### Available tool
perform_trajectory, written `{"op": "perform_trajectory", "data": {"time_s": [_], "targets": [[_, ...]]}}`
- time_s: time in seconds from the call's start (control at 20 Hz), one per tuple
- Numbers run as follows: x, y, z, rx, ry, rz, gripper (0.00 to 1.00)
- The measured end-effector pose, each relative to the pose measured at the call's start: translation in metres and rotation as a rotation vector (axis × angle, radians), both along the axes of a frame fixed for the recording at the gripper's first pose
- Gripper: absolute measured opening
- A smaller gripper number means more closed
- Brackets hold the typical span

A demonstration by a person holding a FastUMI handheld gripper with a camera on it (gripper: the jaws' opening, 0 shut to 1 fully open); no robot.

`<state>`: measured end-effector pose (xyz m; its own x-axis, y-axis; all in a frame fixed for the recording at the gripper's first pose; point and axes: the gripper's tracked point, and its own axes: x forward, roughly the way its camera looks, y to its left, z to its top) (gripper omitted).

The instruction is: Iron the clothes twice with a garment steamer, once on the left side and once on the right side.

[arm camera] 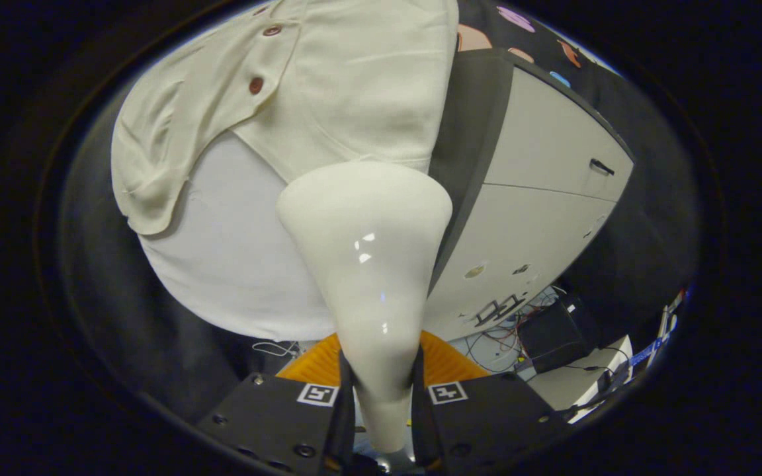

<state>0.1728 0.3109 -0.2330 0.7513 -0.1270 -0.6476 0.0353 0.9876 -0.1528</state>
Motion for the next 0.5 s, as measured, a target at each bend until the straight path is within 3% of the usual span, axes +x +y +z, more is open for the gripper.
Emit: {"op": "perform_trajectory", "data": {"time_s": [0.5], "targets": [[-0.091, -0.008, 0.127, 0.034, -0.239, 0.139, 0.35]]}}
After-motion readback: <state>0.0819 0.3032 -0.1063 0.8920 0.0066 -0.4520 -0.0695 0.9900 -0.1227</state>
